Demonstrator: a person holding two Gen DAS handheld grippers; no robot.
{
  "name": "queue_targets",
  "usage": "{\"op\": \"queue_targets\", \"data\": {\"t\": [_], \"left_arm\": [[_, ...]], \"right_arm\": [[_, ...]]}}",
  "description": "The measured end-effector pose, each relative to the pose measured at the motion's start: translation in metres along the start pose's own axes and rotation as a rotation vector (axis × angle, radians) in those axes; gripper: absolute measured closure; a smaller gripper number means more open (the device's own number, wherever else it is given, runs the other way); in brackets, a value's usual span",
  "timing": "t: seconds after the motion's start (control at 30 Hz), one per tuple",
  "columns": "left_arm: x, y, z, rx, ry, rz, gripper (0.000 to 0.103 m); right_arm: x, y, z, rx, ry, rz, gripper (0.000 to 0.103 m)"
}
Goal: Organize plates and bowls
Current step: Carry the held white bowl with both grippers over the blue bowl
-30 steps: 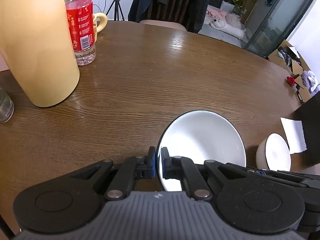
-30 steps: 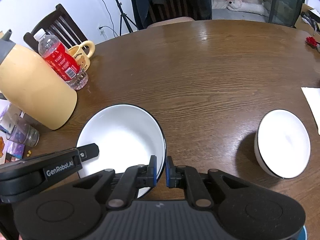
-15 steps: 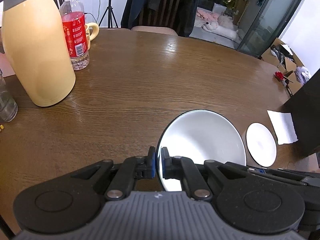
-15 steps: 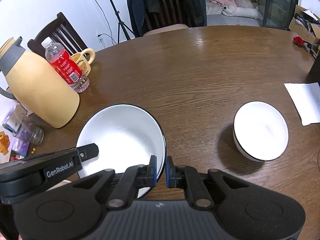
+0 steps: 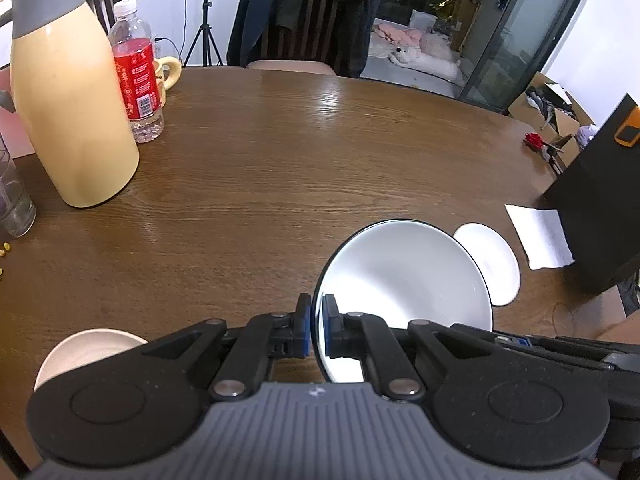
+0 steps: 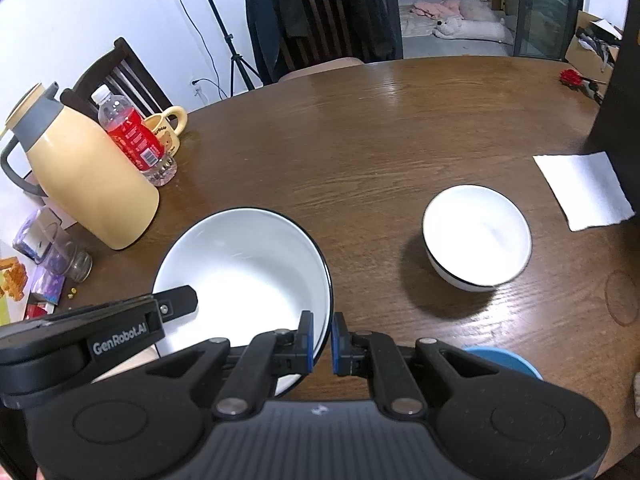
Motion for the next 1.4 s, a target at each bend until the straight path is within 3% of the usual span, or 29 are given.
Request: {"op": "queue_targets", "data": {"t": [0.67, 1.4], "left_arm": [[0.009, 0.037, 0.056, -0.047, 0.035, -0.003, 0.097], [-0.009, 0.071, 0.101, -0.086, 0.085, -0.054, 0.097]], "right_arm": [[0.03, 0.038, 0.054, -0.049, 0.025, 0.02, 0.095], [0.035, 0.073, 0.11, -0.108, 0.073, -0.002, 0.095]]}}
Point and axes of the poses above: each gripper's, at about its wrist camera, not at the fingertips, and x roughly against the way its jaws point, z to its right, y to its underside, the point moved 4 cm from there along -x, roughly the way its jaws point, and after that the axes turned 14 degrees about y, right-handed, at the moved point
